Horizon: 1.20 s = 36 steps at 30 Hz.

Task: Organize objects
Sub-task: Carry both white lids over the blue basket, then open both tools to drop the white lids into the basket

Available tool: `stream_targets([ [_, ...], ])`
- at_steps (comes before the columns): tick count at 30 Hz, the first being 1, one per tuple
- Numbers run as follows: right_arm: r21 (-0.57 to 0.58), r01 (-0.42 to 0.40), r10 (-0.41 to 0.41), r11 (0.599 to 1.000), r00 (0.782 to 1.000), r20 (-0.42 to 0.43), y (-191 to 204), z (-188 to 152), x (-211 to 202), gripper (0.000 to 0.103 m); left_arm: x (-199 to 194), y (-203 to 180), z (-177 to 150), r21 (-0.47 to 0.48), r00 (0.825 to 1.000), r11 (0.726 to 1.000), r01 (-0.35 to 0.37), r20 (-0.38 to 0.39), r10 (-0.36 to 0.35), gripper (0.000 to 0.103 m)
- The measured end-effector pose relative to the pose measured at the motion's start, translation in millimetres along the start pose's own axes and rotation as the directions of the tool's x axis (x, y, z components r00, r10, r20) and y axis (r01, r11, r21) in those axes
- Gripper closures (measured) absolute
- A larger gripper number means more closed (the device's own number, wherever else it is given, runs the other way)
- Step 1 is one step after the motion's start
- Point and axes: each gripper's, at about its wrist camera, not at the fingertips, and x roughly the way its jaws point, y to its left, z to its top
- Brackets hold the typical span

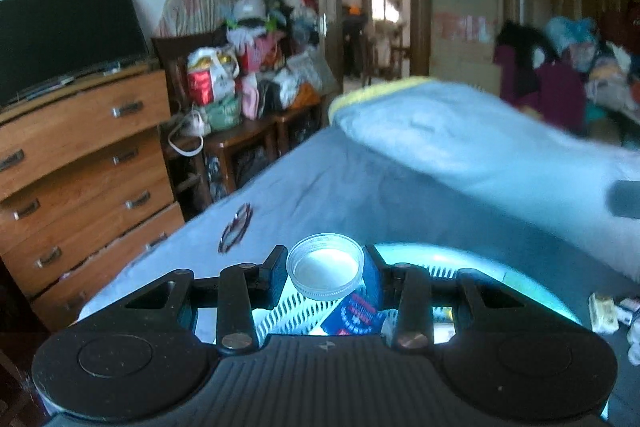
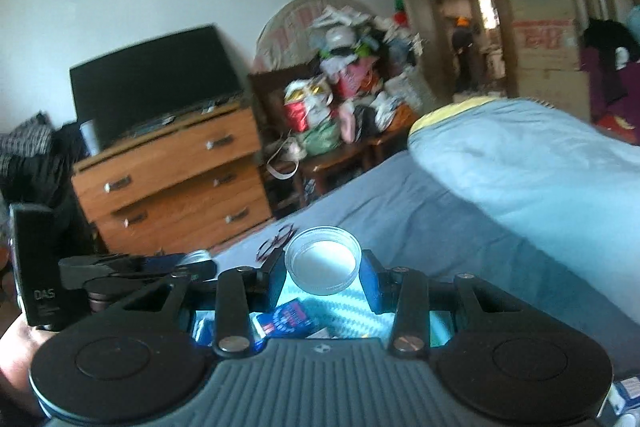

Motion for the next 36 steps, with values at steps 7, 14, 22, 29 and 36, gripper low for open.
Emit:
stream_targets([
  [7,-0.017,0.002,-0.002,1.000,0.999,-0.045,31.0,-1.9,27.5,0.061,9.5,10.9,-12.8,-0.017,1.000,1.000,0.011,-0.019,-0.012,0.063],
  [14,-0.023,0.003,-0.005,1.000,0.999,-0.054,34.7,-4.2,41.9,0.061,11.1,14.0,-14.4,-0.022,1.000,1.000,0.019,-0.013,-0.020,0.063],
  [22,-0.015,0.005,-0.006,1.000,0.998,-0.063,28.2,-10.9,47.5,0.061,17.2,11.9,-15.4,-0.017,0.999,1.000,0.023,-0.024,-0.024,0.063],
  [29,-0.011,0.004,-0.005,1.000,0.998,-0.065,23.2,-9.5,51.2,0.061,19.0,10.6,-15.4,-0.018,0.999,1.000,0.019,-0.025,-0.020,0.063],
  [36,-0.017,0.005,-0.006,1.000,0.998,-0.066,22.8,-9.1,53.2,0.060,21.4,10.8,-18.2,-0.021,1.000,1.000,0.009,-0.018,-0.009,0.061],
])
